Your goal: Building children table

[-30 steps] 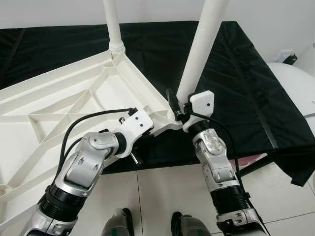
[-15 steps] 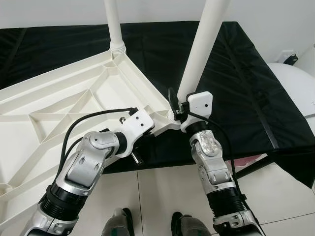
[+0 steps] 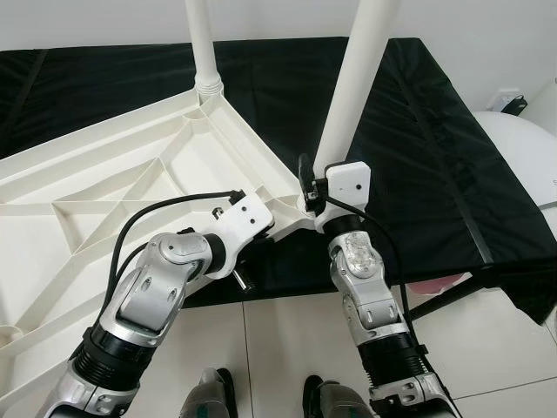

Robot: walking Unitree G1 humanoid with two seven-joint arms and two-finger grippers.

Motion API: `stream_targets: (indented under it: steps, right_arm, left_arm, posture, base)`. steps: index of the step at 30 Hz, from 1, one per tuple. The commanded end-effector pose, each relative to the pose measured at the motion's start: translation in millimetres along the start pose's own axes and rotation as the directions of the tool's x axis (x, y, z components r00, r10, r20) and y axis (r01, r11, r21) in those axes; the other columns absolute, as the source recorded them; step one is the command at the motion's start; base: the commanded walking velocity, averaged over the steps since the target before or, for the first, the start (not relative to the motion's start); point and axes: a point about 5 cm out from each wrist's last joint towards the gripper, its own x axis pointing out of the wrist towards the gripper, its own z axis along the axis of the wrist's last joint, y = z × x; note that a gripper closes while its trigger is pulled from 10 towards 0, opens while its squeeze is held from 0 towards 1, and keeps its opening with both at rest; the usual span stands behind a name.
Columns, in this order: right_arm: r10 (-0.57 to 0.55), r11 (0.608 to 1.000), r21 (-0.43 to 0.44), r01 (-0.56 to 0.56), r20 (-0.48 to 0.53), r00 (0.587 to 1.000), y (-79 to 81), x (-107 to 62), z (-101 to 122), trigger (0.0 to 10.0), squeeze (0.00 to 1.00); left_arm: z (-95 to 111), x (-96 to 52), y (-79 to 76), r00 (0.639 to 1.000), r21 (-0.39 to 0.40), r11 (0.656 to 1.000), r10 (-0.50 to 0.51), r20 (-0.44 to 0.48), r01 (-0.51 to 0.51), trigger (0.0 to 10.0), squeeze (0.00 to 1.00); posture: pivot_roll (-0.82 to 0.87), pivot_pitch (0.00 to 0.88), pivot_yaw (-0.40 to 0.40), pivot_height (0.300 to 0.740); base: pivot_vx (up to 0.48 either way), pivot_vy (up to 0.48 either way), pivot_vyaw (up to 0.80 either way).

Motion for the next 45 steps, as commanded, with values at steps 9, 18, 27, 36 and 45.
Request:
stream_targets:
  steps: [9,18,27,36,45]
  right_arm:
    - [-0.081,0.995,-0.058,0.077,-0.077,0.994,-9.3,-7.2,-15,10.0,0.00]
    - [-0.081,0.995,-0.057,0.076,-0.078,0.994,-8.0,-9.0,-15,10.0,0.00]
    - [-0.075,0.996,-0.046,0.072,-0.085,0.993,-10.0,-13.6,-17,10.0,0.00]
    - [-0.085,0.996,-0.022,0.083,-0.105,0.991,-14.1,-18.3,-21,10.0,0.00]
    - [-0.093,0.996,0.005,0.095,-0.127,0.987,-16.6,-16.3,-23,10.0,0.00]
  left_arm:
    - [2,1.4,0.3,0.999,0.000,0.999,0.032,-0.001,-0.032,10.0,0.00]
    - [1,1.3,0.1,0.999,0.000,0.999,0.033,-0.001,-0.033,10.0,0.00]
    - [2,0.4,2.0,0.999,0.004,0.999,0.037,-0.001,-0.037,10.0,0.00]
    - [2,-0.1,2.3,0.999,0.005,0.999,0.035,-0.001,-0.035,10.0,0.00]
    - [2,-0.5,2.4,0.999,0.005,0.999,0.034,-0.004,-0.034,10.0,0.00]
  posture:
    - [-0.07,0.195,-0.015,0.740]
    - [-0.07,0.196,-0.016,0.740]
    - [-0.07,0.195,-0.012,0.740]
    - [-0.07,0.198,-0.009,0.740]
    - [-0.07,0.200,-0.006,0.740]
  base:
    - [0.000,0.000,0.00]
    - [0.000,0.000,0.00]
    - [0.000,0.000,0.00]
    - [0.000,0.000,0.00]
    - [0.000,0.000,0.00]
